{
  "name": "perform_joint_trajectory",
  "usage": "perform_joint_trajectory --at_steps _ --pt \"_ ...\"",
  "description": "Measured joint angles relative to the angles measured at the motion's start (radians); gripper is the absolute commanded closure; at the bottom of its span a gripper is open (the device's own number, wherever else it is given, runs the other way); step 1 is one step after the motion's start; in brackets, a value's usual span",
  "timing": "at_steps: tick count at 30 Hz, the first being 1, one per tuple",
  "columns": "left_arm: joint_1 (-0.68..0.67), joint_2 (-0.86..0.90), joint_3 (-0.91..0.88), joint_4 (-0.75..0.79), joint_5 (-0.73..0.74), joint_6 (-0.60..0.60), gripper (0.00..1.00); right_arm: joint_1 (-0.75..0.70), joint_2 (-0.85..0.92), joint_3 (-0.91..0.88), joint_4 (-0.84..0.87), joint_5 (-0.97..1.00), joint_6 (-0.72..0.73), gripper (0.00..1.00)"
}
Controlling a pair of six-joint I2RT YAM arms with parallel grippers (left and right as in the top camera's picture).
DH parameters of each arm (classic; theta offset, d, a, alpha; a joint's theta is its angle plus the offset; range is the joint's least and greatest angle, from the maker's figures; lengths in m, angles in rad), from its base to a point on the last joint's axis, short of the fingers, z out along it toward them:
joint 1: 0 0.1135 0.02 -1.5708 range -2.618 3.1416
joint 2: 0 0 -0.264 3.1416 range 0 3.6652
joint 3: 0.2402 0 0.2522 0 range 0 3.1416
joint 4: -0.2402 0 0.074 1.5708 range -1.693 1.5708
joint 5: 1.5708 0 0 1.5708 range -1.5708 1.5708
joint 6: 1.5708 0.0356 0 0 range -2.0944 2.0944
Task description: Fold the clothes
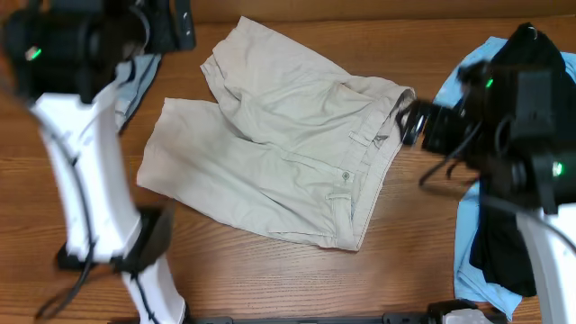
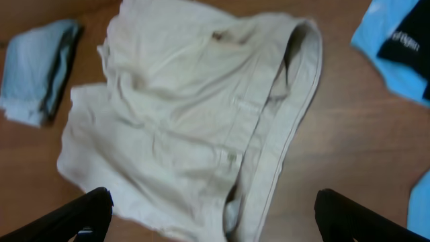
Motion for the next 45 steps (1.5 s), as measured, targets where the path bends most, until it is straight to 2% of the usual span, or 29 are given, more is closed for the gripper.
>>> perform_joint_trajectory --at_steps 6,11,13,19,28,37,40,43,45 --pt "0.021 -0.237 -0.529 0.005 -0.113 -0.082 0.0 0.198 -0.135 -0.164 -0.045 0.088 0.111 0.0" --pt "0.097 -0.28 -0.941 0.184 -0.115 -0.1 0.0 0.283 -0.164 -0.332 0.026 0.111 0.161 0.0" --pt "0.138 -0.286 -1.105 0.296 -0.069 -0.063 0.0 0.301 -0.148 -0.402 0.076 0.104 0.165 0.0" --pt "0.23 -0.273 -1.434 0.548 0.052 0.076 0.0 0.32 -0.084 -0.486 0.135 0.082 0.171 0.0" --pt "0.28 -0.158 -1.647 0.789 0.059 0.155 0.0 0.323 -0.025 -0.487 0.143 0.071 0.17 0.02" --pt "0.302 -0.065 -1.669 0.946 0.031 0.222 0.01 0.323 0.029 -0.487 0.143 0.053 0.169 0.08" --pt "0.302 -0.061 -1.669 0.958 0.022 0.245 0.11 0.324 0.034 -0.487 0.143 0.051 0.169 0.12" --pt "0.302 -0.06 -1.668 0.945 0.021 0.254 0.3 0.323 0.034 -0.487 0.144 0.051 0.169 0.16" --pt "0.302 -0.06 -1.667 0.921 0.019 0.261 0.33 0.323 0.034 -0.487 0.146 0.049 0.17 0.15"
